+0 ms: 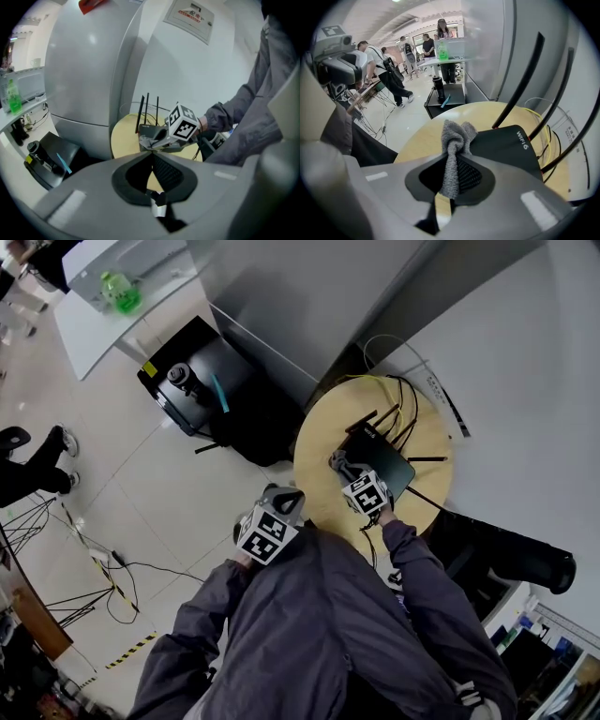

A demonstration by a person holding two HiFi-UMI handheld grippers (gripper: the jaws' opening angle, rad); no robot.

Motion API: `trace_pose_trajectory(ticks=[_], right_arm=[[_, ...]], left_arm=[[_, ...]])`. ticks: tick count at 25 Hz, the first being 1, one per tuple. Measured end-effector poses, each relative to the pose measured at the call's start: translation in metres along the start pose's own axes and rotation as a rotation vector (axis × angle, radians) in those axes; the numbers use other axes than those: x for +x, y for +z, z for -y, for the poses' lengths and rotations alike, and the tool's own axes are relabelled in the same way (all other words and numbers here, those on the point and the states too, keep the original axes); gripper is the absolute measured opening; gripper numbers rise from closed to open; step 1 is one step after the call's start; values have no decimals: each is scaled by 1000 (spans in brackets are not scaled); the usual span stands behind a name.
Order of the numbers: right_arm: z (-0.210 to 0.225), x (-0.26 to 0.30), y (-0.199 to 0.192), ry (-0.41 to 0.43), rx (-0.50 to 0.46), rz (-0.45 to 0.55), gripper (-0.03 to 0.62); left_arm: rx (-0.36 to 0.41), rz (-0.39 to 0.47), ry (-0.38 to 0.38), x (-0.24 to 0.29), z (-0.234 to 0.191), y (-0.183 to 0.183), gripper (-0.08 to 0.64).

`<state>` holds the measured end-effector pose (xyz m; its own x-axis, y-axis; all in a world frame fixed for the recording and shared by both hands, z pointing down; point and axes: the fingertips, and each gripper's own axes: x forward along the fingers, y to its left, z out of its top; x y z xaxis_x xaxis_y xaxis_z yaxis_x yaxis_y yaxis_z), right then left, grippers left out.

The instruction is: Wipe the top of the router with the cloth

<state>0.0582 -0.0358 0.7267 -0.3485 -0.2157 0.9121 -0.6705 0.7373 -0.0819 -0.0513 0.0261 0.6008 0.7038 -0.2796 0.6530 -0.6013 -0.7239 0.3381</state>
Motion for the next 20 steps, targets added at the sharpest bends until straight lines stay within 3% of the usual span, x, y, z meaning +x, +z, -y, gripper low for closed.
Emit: trace_pose_trajectory(ticks=[4, 12, 20], right_arm=[[13, -4, -4, 28, -35, 4, 35], [139, -24, -28, -200, 115, -22, 35], [147, -23, -35, -222, 162, -54, 34]], left_arm=[[-3, 6, 9, -3, -2, 1, 0], [-57, 16, 64, -18, -13, -11, 0], [-59, 16, 68, -22, -12, -15, 0]])
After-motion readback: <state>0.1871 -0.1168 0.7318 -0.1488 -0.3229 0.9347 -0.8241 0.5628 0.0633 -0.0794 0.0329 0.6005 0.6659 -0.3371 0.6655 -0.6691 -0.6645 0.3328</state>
